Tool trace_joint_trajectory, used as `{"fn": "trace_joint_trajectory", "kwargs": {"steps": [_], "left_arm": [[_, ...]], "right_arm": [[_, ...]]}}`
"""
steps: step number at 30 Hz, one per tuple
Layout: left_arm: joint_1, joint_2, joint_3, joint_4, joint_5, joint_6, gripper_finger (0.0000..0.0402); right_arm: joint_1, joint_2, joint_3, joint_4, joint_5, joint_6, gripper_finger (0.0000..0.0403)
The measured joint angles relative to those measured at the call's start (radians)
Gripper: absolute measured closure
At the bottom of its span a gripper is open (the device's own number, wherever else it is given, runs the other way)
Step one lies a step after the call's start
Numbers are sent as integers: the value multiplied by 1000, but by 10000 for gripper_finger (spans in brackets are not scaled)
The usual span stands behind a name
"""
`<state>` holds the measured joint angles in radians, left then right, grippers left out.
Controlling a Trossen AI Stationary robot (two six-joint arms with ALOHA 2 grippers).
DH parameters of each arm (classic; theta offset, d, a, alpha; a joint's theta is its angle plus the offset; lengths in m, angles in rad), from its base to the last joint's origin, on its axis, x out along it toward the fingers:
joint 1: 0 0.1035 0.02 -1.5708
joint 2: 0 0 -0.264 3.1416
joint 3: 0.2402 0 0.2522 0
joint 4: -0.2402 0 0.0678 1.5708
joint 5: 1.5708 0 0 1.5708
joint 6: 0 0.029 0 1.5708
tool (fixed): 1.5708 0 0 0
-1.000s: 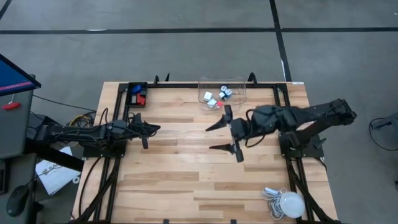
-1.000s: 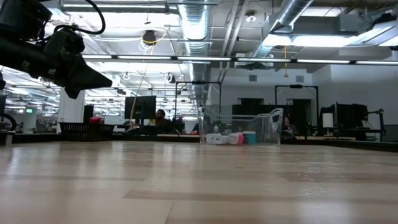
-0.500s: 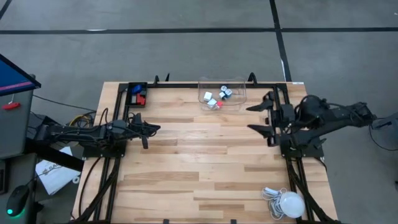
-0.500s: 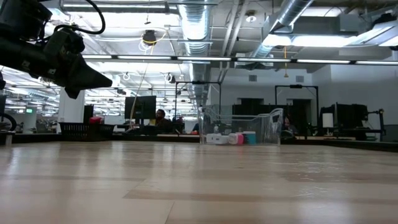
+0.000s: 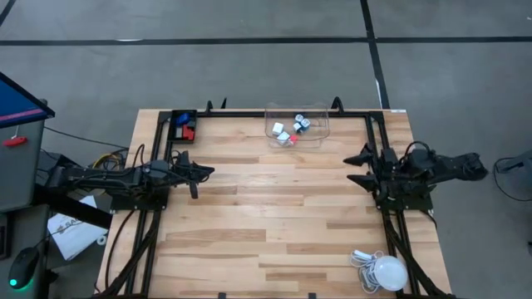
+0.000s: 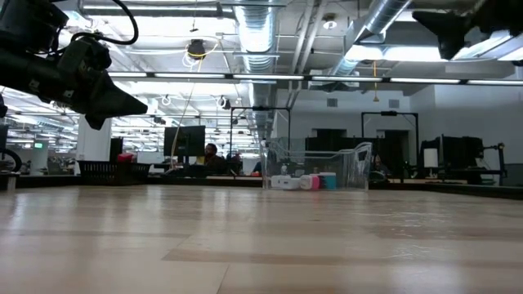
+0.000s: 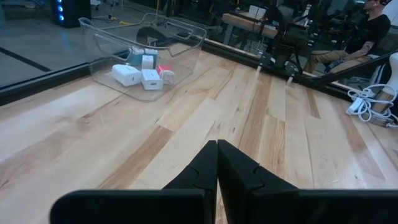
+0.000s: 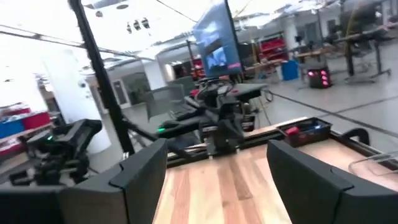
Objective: Pick & Place Office items
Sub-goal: Return to Home Position
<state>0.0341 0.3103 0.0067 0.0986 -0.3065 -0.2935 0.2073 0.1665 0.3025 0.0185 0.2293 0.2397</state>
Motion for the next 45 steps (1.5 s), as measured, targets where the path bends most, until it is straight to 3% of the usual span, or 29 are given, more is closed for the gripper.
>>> {"fn": "trace_joint_trajectory", "kwargs": {"steps": [6, 11, 17, 29, 36, 45], "left_arm": [[0, 0, 0, -1, 0, 0, 398], [0, 4, 0, 6, 0, 0, 398], [0, 6, 0, 8, 1, 0, 398], [0, 7, 0, 14, 0, 0, 398], [0, 7, 0, 14, 1, 0, 398], [0, 7, 0, 14, 1, 0, 398]], "right_arm": [[0, -164, -147, 25, -257, -155, 135], [-3, -163, -196, 111, -329, -194, 135], [-67, -164, -279, 186, -332, -228, 135], [-195, -164, -295, 41, -329, -247, 135], [-206, -134, -295, -2, -257, -217, 135], [-206, -121, -296, -3, -252, -153, 135]]}}
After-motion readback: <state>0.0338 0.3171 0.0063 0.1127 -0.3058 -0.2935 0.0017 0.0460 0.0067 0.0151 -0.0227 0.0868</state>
